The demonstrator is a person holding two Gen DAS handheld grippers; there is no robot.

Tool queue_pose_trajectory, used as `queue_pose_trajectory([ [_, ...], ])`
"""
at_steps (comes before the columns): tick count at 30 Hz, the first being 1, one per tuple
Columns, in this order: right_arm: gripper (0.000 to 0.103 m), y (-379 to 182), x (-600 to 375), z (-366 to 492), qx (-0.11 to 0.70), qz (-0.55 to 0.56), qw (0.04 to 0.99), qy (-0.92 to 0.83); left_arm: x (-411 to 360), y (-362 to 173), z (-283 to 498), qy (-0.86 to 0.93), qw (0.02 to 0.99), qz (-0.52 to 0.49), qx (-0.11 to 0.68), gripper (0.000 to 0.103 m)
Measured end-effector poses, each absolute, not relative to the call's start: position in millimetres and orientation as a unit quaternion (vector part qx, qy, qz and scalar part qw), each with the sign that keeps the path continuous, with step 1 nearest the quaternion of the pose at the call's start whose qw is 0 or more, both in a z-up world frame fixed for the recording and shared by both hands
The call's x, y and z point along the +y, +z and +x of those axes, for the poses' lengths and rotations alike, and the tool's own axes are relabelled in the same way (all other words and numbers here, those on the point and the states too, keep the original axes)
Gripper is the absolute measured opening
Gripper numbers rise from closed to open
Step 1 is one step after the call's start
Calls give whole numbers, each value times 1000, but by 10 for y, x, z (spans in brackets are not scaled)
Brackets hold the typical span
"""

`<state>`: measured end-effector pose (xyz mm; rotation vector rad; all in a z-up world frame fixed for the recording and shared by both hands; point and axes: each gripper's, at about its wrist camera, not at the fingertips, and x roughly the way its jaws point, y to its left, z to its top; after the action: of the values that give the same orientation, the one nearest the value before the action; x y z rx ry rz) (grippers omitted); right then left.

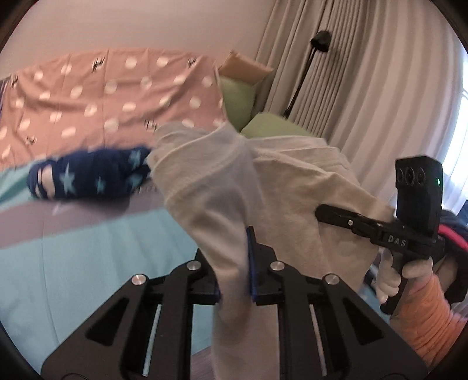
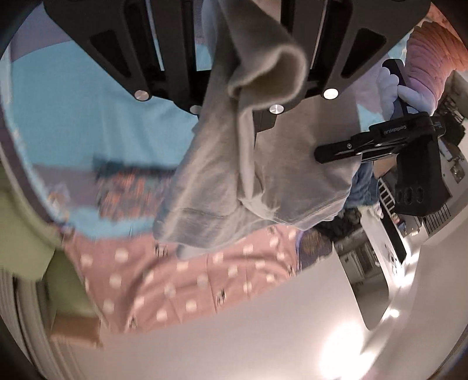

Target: Fold small clothes

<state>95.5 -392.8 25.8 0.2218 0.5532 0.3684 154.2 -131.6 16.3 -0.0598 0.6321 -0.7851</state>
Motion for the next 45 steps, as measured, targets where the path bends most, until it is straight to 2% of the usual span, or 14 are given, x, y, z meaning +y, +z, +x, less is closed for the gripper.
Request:
queue_pose_trajectory([
  [6, 12, 802, -4182, 931, 218, 95, 961, 140, -1685, 759, 1611, -388, 884, 6, 261, 13],
  [13, 12, 1090, -4614, 1626, 197, 94, 971, 97, -2206, 1199, 2244, -379, 892, 50, 240, 13],
  [19, 12, 1092, -4892, 2491, 203, 95, 972, 70, -2534, 1268, 3017, -360, 897, 66, 248, 13],
  [25, 12, 782, -4962, 3434, 227, 96, 967, 57, -2717, 998, 3886, -320, 906, 77, 265, 13],
  [27, 18, 568, -4971, 3773, 247, 94, 964, 38, -2759, 790, 4190, -296, 912, 83, 271, 22],
  [29, 26, 207, -5016, 4157, 292, 87, 952, -21, -2802, 403, 4563, -249, 919, 93, 291, 46],
  [30, 26, 43, -5030, 4264, 306, 81, 947, -48, -2815, 189, 4721, -225, 920, 103, 304, 50],
  [33, 28, -442, -5081, 4368, 333, 75, 935, -94, -2777, -413, 5012, -199, 904, 114, 361, 53],
  [37, 29, -903, -5043, 4114, 367, 65, 925, -73, -2745, -1048, 4925, -221, 879, 144, 397, 62],
  [39, 32, -1007, -4945, 3967, 380, 40, 921, -74, -2696, -1112, 4787, -217, 893, 150, 364, 62],
  [42, 35, -1061, -4808, 3637, 374, -8, 924, -82, -2639, -1048, 4666, -217, 897, 140, 360, 62],
  [43, 35, -1053, -4762, 3481, 372, -14, 925, -79, -2609, -1003, 4613, -219, 896, 133, 361, 64],
  [44, 37, -1047, -4737, 3341, 369, -17, 926, -78, -2590, -968, 4526, -222, 896, 129, 362, 73],
  [45, 37, -1036, -4711, 3198, 364, -20, 928, -78, -2555, -928, 4448, -228, 895, 122, 363, 76],
])
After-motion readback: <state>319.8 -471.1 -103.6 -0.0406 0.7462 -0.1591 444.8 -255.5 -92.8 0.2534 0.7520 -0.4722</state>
